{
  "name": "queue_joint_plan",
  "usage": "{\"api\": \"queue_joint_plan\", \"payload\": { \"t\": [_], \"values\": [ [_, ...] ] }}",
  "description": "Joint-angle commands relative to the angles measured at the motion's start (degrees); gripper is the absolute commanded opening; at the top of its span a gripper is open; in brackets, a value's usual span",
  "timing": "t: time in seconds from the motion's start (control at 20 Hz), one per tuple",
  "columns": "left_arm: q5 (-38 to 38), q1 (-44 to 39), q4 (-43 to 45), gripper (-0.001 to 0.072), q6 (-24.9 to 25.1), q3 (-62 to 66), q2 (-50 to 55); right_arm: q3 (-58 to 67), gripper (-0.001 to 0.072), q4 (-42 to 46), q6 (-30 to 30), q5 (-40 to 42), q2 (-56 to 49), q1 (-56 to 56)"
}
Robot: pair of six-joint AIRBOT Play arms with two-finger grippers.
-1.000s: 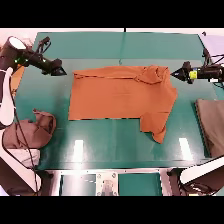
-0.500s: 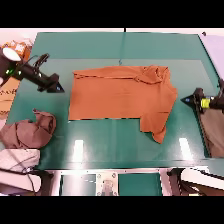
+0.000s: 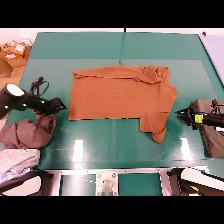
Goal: Fold the shirts.
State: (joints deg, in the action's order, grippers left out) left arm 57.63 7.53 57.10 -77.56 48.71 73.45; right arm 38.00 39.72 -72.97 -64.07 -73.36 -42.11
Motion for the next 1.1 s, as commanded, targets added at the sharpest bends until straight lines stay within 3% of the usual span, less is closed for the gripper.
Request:
{"api": "queue_joint_plan", "payload": {
  "t": [0.0, 0.15, 0.4, 0.45, 0.5, 0.55, 0.9, 0.95, 1.0, 1.05],
  "values": [
    [-4.7, 0.0, -7.0, 0.0533, 3.3, -4.3, 2.8, -0.6, 0.0296, -0.3, 0.0, 1.8, -0.1, -0.1],
    [-2.4, 0.0, -14.8, 0.0533, 8.3, -4.3, 8.2, -0.6, 0.0302, -0.3, 0.1, 2.6, -0.1, -0.1],
    [1.7, 0.0, -17.1, 0.0531, 10.2, -3.9, 11.5, -0.6, 0.0339, -0.3, 0.1, 3.1, -0.1, -0.1],
    [2.1, 0.0, -16.8, 0.0421, 10.6, -3.1, 11.5, -0.6, 0.034, -0.1, 0.1, 3.1, -0.1, -0.1],
    [2.3, 0.0, -16.6, 0.0152, 11.3, -2.0, 11.5, -0.6, 0.0391, -0.1, 0.2, 3.0, -0.1, -0.1],
    [2.3, 0.0, -16.6, 0.0028, 11.7, -1.0, 11.5, -0.6, 0.043, -0.1, 0.7, 3.0, -0.2, 0.0],
    [1.9, 0.0, -16.6, 0.0029, 11.6, 1.1, 11.5, 0.5, 0.043, -1.0, 2.1, 10.0, -6.5, 10.3],
    [1.9, 0.0, -16.6, 0.0029, 11.6, 1.1, 11.5, 1.2, 0.0417, -1.3, 2.1, 10.2, -7.7, 11.4],
    [2.0, 0.0, -16.6, 0.0029, 11.7, 1.1, 11.5, 1.8, 0.0332, -1.6, 2.1, 10.3, -8.8, 12.3],
    [2.2, 0.0, -16.6, 0.0029, 11.7, 1.4, 11.5, 2.7, 0.0136, -1.6, 2.1, 10.3, -9.5, 12.8]
  ]
}}
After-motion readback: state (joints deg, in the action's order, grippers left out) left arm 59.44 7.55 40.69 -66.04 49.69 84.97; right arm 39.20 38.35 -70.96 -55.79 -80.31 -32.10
